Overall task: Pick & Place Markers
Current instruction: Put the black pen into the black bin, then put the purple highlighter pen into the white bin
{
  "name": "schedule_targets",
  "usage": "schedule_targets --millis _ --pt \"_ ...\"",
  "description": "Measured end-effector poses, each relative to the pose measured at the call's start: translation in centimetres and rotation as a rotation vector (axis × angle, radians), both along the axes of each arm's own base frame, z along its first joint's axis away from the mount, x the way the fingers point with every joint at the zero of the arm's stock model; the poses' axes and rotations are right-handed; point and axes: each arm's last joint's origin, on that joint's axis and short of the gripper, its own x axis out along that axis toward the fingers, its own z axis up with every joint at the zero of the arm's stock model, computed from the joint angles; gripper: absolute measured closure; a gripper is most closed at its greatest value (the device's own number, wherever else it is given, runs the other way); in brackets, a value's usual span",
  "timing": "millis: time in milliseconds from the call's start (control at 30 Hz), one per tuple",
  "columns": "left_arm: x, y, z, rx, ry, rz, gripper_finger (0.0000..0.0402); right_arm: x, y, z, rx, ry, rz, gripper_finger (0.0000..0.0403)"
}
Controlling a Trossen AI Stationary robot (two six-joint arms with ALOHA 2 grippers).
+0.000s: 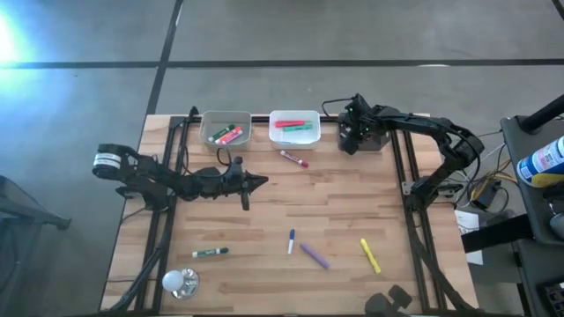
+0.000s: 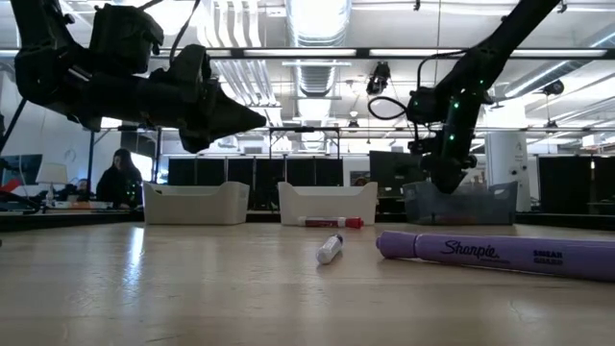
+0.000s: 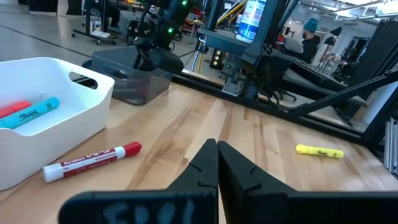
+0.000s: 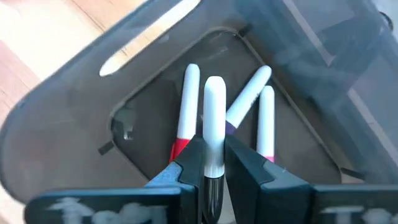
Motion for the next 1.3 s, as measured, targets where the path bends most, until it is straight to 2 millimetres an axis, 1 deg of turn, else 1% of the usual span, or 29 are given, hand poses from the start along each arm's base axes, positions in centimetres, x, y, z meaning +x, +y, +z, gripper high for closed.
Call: schedule_targets --millis 133,300,467,533,600,700,833,967,1067,1133,1300 --pt "0.0 0.0 0.0 0.0 0.001 0.0 0.0401 0.2 -0.2 -0.3 0.001 -0.011 -0.015 0.0352" --pt "0.0 0.0 -0.1 -0.002 0.007 -0.001 0.0401 0.3 -0.3 -0.4 -0.003 -0.012 -0.033 0.0324" --pt "0.0 0.0 -0.1 -0.002 0.011 -0.002 0.0401 0.2 -0.2 1.3 -0.077 -0.052 -0.113 0.0295" --pt "0.1 0.0 -0.1 -0.004 0.016 -0.001 0.0401 0.2 0.2 2.2 -0.099 -0.084 -0.123 0.0292" --pt "0.1 0.0 -0.1 -0.007 0.013 -0.001 0.0401 0.2 1.1 3.1 -0.121 -0.116 -0.113 0.0296" --pt "0.2 0.0 -0.1 -0.018 0.019 -0.004 0.0401 0.2 3.0 4.3 -0.188 -0.182 -0.1 0.0319" --pt "0.3 -0.1 -0.3 -0.025 0.052 -0.021 0.0401 -0.2 6.6 5.1 -0.278 -0.328 -0.057 0.036" --pt "0.4 -0.1 -0.2 -0.007 0.051 -0.023 0.0401 -0.4 10.6 5.1 -0.291 -0.529 0.047 0.039" --pt "0.4 -0.1 -0.2 0.008 0.051 -0.024 0.0401 -0.2 13.4 4.6 -0.255 -0.668 0.137 0.0392" --pt "0.4 -0.1 -0.2 0.01 0.052 -0.024 0.0401 -0.1 15.3 4.1 -0.223 -0.725 0.179 0.0388" --pt "0.4 -0.1 -0.2 0.01 0.055 -0.024 0.0401 0.7 20.0 3.0 -0.118 -0.761 0.209 0.0358"
